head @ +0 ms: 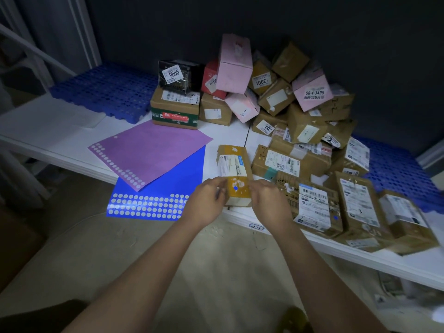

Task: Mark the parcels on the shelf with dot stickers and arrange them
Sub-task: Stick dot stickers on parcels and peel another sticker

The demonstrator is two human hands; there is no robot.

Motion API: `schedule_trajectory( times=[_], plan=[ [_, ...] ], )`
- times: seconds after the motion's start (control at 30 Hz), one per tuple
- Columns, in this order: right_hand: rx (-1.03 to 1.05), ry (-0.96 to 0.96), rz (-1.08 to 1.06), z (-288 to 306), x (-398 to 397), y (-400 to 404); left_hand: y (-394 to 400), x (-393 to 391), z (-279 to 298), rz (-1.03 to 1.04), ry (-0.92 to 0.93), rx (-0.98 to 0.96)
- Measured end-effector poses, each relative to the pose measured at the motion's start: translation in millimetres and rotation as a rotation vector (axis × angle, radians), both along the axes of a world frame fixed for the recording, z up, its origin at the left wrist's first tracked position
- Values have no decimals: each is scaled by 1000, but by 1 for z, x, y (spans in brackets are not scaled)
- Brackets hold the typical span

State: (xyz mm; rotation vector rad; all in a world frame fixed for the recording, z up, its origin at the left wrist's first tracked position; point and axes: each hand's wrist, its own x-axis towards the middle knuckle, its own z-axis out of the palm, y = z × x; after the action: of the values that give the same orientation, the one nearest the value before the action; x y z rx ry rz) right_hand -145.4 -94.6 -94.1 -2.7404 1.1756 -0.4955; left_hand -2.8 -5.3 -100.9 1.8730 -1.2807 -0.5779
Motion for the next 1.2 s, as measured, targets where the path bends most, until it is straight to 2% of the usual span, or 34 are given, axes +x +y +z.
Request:
schedule_trajectory(
  times=[0.1,0.2,0.3,0.4,0.5,0.7,0.8,1.0,1.1,1.2],
  plan=[
    [-13,-88,-74,9,-11,-17,-12,-8,0,-5,-89,53],
    [0,-75,-179,15,-16,-44,-26,-12,-1,-18,-155,166],
    [144,17,-258,23,-9,-71,-42,-10,-2,-22,-217,241],
    [338,119,-303,24,0,-96,-61,1,-5,8,-319,254],
    [438,180,-318,19,9,-114,-80,15,-7,31,-335,251],
    [385,170,-201,18,11,-116,-115,38,-5,160,-438,225],
    [405,188,-105,17,8,-111,-124,43,-5,199,-418,223],
    [397,149,-39,20,12,-91,-117,53,-10,110,-243,95],
    [354,141,6,20,11,-78,-106,51,-11,65,-299,84],
    [266,70,-56,26,-11,-55,-100,36,-8,-20,-352,-3]
  ],
)
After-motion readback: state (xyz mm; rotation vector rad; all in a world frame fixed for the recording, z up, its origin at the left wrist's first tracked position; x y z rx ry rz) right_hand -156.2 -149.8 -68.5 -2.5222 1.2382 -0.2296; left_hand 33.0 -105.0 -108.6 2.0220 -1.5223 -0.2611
